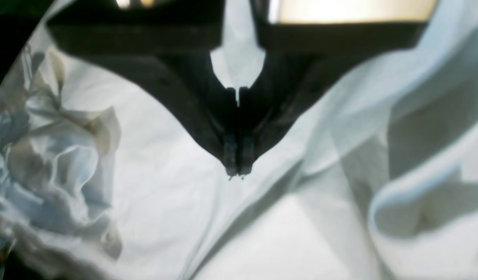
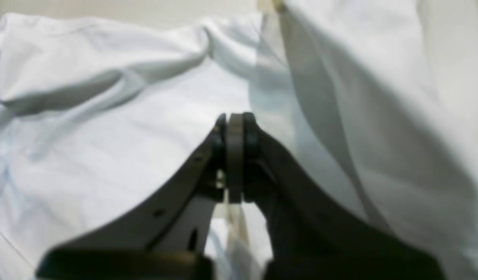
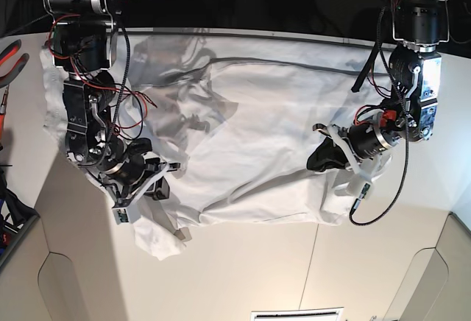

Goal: Layout the t-shirt on the table in an organized manner, then fold the t-shirt properly

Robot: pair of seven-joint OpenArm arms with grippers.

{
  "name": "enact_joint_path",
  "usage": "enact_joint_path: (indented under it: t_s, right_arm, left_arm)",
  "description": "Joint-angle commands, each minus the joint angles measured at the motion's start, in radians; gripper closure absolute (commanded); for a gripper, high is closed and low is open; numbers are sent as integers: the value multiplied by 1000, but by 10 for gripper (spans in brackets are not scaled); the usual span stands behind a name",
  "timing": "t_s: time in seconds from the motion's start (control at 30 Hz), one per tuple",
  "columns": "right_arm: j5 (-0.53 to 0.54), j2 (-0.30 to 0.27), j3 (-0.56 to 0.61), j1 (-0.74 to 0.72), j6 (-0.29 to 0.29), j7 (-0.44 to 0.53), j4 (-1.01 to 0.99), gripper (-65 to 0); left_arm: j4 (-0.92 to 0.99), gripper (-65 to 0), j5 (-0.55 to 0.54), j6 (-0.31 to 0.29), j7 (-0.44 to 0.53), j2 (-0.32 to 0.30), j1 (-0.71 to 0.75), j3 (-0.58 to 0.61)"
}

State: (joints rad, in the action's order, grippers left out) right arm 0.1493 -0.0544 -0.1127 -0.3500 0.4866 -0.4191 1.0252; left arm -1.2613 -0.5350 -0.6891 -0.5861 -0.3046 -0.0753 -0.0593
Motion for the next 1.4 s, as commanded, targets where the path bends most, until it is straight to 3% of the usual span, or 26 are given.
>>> enact_joint_path:
  t_s: [0.0,0.5,0.73,0.8,0.97,1.07,1.13,1.23,1.27,1.37]
  right_arm:
    - [-4,-4,-2,-37,7,29,9,0]
    - [-45,-118,-3,-46,7,31,5,0]
    - [-128,-232,-3,-45,5,91,-2,0]
    - [-151,-273,-3,-46,-33,132,-7,0]
    - [-223,-349,-3,-76,-206,203,-76,0]
    - [-186,-372,-4,-98,-229,200,-116,0]
    - [-89,-375,-6,-95,-169,185,-106,0]
    - [89,-362,-22,-87,74,162,-71,0]
    - [153,-348,-23,-87,114,135,-55,0]
    - [258,-283,-23,-87,113,76,-6,0]
  left_arm:
    - [-2,0,-13,-9,13,-15,-6,-5]
    - [261,0,-8,-9,55,-48,9,-5]
    - [262,0,8,-9,54,-60,10,-5]
    - [262,0,8,-9,54,-65,9,-5]
    - [262,0,0,-9,55,-64,9,-5]
    - [262,0,-3,-9,56,-64,9,-5]
    - [262,0,-4,-9,56,-64,9,-5]
    - [262,0,-5,-9,57,-64,9,-5]
    - [262,0,-6,-9,58,-64,9,-5]
    - [262,0,-6,-9,59,-64,9,-5]
